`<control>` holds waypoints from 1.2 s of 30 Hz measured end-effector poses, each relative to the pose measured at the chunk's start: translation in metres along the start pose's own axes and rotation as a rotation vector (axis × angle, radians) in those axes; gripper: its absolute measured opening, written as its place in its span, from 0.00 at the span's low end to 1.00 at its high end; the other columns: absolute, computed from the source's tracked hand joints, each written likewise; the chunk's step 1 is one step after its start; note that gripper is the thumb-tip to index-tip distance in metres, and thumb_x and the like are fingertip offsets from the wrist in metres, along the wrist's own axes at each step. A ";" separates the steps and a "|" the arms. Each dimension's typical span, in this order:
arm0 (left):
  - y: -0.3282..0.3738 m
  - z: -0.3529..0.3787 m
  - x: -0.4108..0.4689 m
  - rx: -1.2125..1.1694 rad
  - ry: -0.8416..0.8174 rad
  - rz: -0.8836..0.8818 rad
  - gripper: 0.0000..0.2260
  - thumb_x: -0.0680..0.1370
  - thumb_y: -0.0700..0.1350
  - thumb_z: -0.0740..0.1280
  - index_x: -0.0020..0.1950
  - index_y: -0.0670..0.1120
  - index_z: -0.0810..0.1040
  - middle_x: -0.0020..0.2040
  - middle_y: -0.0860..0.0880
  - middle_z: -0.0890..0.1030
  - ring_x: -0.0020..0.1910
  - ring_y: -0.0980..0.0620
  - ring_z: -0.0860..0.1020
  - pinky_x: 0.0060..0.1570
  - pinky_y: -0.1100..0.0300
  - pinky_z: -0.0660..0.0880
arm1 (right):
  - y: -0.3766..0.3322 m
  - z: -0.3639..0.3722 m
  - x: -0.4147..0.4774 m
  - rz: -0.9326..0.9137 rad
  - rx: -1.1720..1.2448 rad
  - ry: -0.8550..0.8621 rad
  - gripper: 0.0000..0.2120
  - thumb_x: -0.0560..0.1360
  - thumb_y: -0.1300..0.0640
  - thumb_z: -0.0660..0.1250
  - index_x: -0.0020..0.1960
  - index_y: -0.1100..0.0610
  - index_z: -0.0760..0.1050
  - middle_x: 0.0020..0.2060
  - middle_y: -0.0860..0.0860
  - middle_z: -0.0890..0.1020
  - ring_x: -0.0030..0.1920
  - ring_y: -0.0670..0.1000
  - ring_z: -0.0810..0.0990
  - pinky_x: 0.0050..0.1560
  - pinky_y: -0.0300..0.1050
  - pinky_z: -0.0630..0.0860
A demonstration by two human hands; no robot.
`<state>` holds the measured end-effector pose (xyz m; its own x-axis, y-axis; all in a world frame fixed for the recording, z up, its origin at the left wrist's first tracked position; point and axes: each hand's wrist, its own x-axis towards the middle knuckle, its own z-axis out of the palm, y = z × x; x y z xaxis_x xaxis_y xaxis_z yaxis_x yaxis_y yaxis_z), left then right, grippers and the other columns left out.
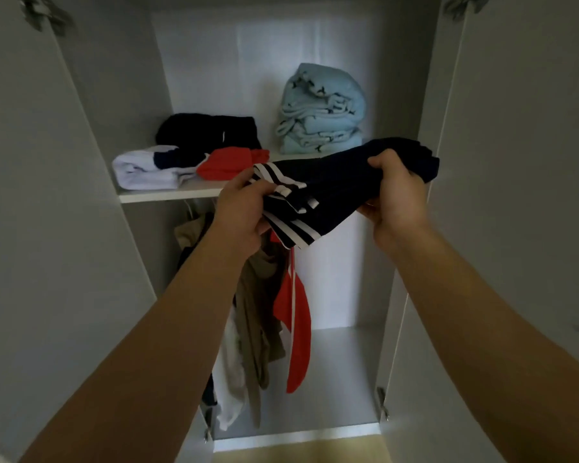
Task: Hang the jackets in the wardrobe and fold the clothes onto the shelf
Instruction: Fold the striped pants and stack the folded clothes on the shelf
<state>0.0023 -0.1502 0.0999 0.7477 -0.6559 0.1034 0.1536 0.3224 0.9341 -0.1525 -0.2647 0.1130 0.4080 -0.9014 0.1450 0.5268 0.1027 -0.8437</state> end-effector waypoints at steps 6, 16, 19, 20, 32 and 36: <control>-0.013 0.033 0.091 -0.028 0.127 0.124 0.27 0.77 0.33 0.67 0.76 0.46 0.68 0.62 0.43 0.81 0.57 0.45 0.82 0.56 0.49 0.81 | 0.019 0.012 0.108 0.020 -0.018 -0.002 0.14 0.71 0.54 0.66 0.55 0.58 0.79 0.43 0.50 0.85 0.46 0.52 0.84 0.36 0.43 0.80; -0.020 0.057 0.222 0.758 0.222 0.288 0.35 0.76 0.57 0.71 0.79 0.48 0.62 0.74 0.42 0.67 0.70 0.45 0.70 0.64 0.62 0.65 | 0.026 0.049 0.310 -0.014 -0.237 -0.047 0.15 0.74 0.55 0.69 0.59 0.58 0.74 0.50 0.56 0.84 0.46 0.53 0.84 0.36 0.44 0.81; -0.040 0.051 0.231 1.131 0.103 0.325 0.23 0.75 0.57 0.72 0.67 0.47 0.77 0.52 0.49 0.80 0.51 0.52 0.79 0.49 0.67 0.74 | 0.048 0.033 0.344 -0.103 -0.873 -0.131 0.22 0.75 0.55 0.71 0.66 0.59 0.69 0.51 0.52 0.81 0.46 0.50 0.81 0.40 0.38 0.77; -0.043 0.052 0.235 1.232 0.107 0.404 0.20 0.75 0.56 0.72 0.62 0.48 0.79 0.47 0.51 0.80 0.47 0.53 0.78 0.46 0.63 0.75 | 0.056 0.029 0.349 -0.142 -1.075 -0.192 0.24 0.76 0.52 0.70 0.69 0.57 0.68 0.53 0.51 0.79 0.50 0.51 0.80 0.45 0.38 0.74; -0.063 0.041 0.300 1.718 -0.221 0.619 0.33 0.77 0.66 0.62 0.78 0.53 0.63 0.75 0.51 0.69 0.72 0.49 0.68 0.70 0.52 0.63 | 0.099 0.030 0.317 -0.439 -1.520 -0.260 0.20 0.80 0.45 0.63 0.69 0.53 0.72 0.59 0.58 0.76 0.56 0.59 0.77 0.51 0.46 0.72; -0.068 0.042 0.295 1.772 -0.184 0.624 0.30 0.80 0.65 0.58 0.77 0.51 0.63 0.73 0.50 0.71 0.70 0.47 0.70 0.69 0.49 0.65 | 0.106 0.037 0.316 -0.412 -1.537 -0.263 0.20 0.81 0.48 0.61 0.70 0.53 0.69 0.64 0.59 0.73 0.56 0.61 0.77 0.54 0.49 0.74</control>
<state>0.1853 -0.3947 0.0815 0.3387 -0.8320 0.4395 -0.9194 -0.3919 -0.0333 0.0603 -0.5229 0.0884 0.6305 -0.6495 0.4251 -0.5150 -0.7597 -0.3969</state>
